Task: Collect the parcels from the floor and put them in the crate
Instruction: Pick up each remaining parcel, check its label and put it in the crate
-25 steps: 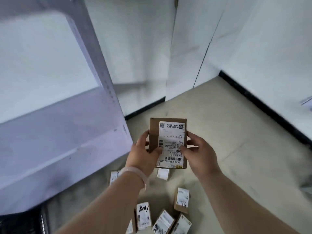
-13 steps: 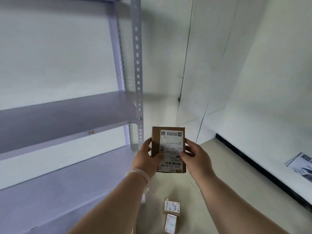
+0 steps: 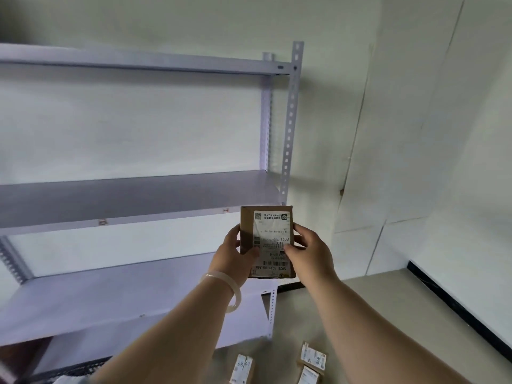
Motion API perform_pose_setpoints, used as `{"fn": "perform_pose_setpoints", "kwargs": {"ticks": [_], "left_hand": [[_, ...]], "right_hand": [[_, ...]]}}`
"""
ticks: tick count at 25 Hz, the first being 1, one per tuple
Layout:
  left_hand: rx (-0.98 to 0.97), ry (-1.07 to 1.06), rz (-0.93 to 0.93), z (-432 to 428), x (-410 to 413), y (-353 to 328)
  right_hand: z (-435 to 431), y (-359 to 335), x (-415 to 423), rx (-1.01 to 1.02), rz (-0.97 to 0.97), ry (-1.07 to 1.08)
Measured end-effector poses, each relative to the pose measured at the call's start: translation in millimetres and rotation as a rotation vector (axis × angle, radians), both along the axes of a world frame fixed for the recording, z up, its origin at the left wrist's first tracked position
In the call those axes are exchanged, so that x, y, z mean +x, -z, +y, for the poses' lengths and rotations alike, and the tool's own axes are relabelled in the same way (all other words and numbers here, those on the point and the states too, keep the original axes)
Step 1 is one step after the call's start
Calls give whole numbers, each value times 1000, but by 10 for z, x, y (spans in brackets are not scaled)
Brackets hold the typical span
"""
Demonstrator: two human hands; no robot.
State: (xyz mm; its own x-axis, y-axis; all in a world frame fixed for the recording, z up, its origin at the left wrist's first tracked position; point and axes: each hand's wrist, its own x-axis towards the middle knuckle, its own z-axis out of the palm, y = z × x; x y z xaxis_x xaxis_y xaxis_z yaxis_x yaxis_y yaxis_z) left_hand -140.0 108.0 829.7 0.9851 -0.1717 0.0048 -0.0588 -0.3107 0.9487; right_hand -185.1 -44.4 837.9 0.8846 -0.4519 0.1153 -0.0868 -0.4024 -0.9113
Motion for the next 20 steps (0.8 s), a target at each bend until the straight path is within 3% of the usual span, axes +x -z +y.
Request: {"fn": "perform_pose_setpoints", "kwargs": {"ticks": [12,20], "left_hand": [[48,-260,-73,1965,-276,-401],[143,-355,41,4360,-204,-70]], "right_hand": [[1924,-327,118,9,-64,-243],[4245,95,352,44,9,-378]]}}
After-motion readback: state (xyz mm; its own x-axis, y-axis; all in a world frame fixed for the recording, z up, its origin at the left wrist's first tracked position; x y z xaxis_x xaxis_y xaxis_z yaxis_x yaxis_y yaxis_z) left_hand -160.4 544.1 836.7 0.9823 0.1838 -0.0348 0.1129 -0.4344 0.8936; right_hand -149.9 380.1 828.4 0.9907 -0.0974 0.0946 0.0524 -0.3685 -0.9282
